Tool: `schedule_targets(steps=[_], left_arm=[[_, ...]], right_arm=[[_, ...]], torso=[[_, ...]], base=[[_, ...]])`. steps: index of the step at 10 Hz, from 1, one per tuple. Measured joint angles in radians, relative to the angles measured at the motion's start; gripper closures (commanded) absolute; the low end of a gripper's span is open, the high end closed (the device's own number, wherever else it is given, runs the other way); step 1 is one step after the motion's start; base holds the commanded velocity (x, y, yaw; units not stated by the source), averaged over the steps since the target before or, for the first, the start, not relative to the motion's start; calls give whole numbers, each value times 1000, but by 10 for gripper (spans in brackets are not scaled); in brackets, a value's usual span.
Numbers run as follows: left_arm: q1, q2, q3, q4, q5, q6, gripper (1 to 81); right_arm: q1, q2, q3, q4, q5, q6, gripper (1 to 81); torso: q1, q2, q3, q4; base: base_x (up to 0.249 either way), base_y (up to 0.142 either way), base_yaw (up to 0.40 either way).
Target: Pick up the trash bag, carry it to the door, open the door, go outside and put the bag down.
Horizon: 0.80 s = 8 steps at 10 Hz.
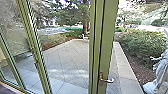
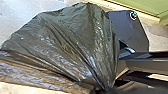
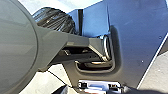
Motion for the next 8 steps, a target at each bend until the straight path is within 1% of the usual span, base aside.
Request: schedule_targets(steps=[2, 4, 8], left_arm=[[0, 0, 0, 0, 0, 0, 811], [0, 3, -3, 0, 0, 0, 811], [0, 19, -24, 0, 0, 0, 811]], right_arm=[[-3, -96, 145, -2, 19, 0, 10], [-5, -202, 246, -2, 50, 0, 10], [-7, -368, 472, -1, 94, 0, 10]], torso=[[0, 0, 0, 0], [0, 0, 0, 0], [0, 0, 0, 0]], base=[[0, 0, 0], [0, 0, 0], [0, 0, 0]])
